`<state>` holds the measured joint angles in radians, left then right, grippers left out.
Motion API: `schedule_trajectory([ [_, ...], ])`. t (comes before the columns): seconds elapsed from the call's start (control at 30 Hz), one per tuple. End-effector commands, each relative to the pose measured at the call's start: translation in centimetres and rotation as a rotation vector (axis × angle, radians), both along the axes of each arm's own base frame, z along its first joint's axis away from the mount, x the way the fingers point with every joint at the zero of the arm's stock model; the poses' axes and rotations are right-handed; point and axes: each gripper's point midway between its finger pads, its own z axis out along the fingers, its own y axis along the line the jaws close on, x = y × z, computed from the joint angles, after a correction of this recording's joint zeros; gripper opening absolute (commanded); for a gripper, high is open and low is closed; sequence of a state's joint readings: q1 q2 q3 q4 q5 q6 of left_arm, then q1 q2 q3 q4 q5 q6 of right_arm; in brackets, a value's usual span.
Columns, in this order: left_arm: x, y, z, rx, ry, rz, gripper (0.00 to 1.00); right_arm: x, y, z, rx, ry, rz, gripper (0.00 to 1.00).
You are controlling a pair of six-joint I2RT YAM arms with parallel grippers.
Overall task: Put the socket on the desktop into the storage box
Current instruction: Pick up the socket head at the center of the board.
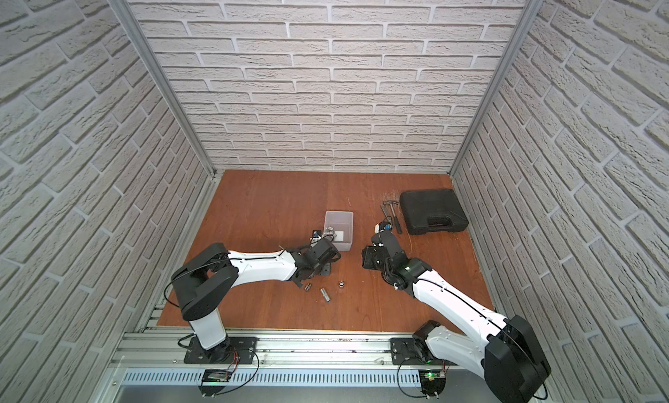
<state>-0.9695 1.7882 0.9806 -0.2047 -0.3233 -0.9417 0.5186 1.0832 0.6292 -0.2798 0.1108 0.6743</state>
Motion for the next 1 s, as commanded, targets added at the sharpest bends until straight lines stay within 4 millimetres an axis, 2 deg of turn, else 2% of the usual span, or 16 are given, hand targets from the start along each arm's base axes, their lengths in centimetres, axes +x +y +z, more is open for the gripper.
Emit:
schedule_trajectory([
  [0.0,0.00,0.04,-0.56,0.010,0.014,-0.012,0.46,0.30,-0.16,0.59,0.015,-0.034,-0.008,0.40],
  [0.5,0.12,0.12,-0.83,0.039,0.021,-0.020,0.44,0.19,-0.21,0.75,0.018,-0.037,-0.004,0.37],
  [0.97,-0.19,0.77,-1.01,0.065,0.048,-0.013,0.32,0.40,-0.26,1.01,0.027,-0.042,-0.003,0.36],
])
